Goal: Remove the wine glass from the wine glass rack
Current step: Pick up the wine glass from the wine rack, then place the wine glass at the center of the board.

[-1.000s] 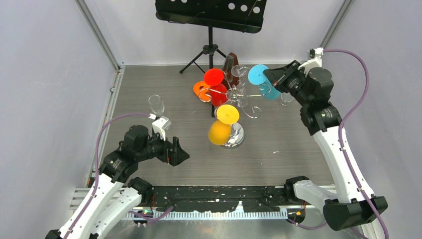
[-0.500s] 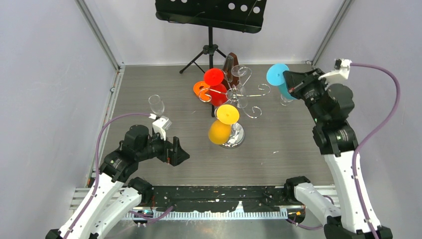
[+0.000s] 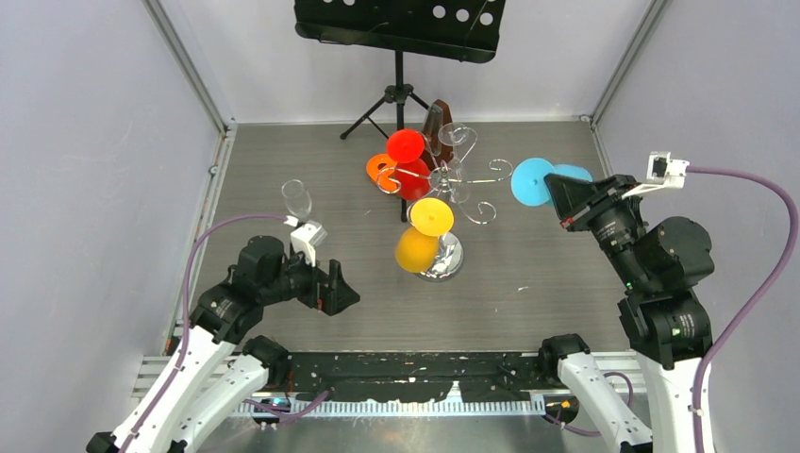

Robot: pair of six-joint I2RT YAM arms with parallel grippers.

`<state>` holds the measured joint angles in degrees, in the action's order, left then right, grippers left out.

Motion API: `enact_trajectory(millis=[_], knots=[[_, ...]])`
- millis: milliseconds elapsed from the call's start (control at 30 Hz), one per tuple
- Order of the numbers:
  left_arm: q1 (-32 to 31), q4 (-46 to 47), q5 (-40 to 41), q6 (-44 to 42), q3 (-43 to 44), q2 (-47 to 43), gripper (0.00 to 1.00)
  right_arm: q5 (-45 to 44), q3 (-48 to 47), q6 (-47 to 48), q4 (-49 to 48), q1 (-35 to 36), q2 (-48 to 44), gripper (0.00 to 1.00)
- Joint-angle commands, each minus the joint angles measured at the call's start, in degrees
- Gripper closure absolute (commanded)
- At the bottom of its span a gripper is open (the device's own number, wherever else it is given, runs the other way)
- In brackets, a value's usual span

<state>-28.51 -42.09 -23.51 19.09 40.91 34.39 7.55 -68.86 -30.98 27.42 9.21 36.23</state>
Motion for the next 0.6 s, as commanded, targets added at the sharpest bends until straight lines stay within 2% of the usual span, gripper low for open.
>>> enact_trajectory(millis=[0, 333, 567], knots=[[-0.23, -1.3, -1.61, -0.32, 3.45, -0.44, 0.0, 10.02, -2.86, 5.09, 1.64, -0.14, -0.1, 0.94], [-0.23, -6.97, -0.4, 1.49, 13.4, -3.05, 0.01, 19.11, -10.26, 12.44, 3.48, 0.42, 0.94, 0.94], [-0.23, -8.36, -2.15, 4.03, 20.21, -2.61, 0.0, 22.53, -13.79, 16.07, 2.78, 4.57, 3.83, 0.94]])
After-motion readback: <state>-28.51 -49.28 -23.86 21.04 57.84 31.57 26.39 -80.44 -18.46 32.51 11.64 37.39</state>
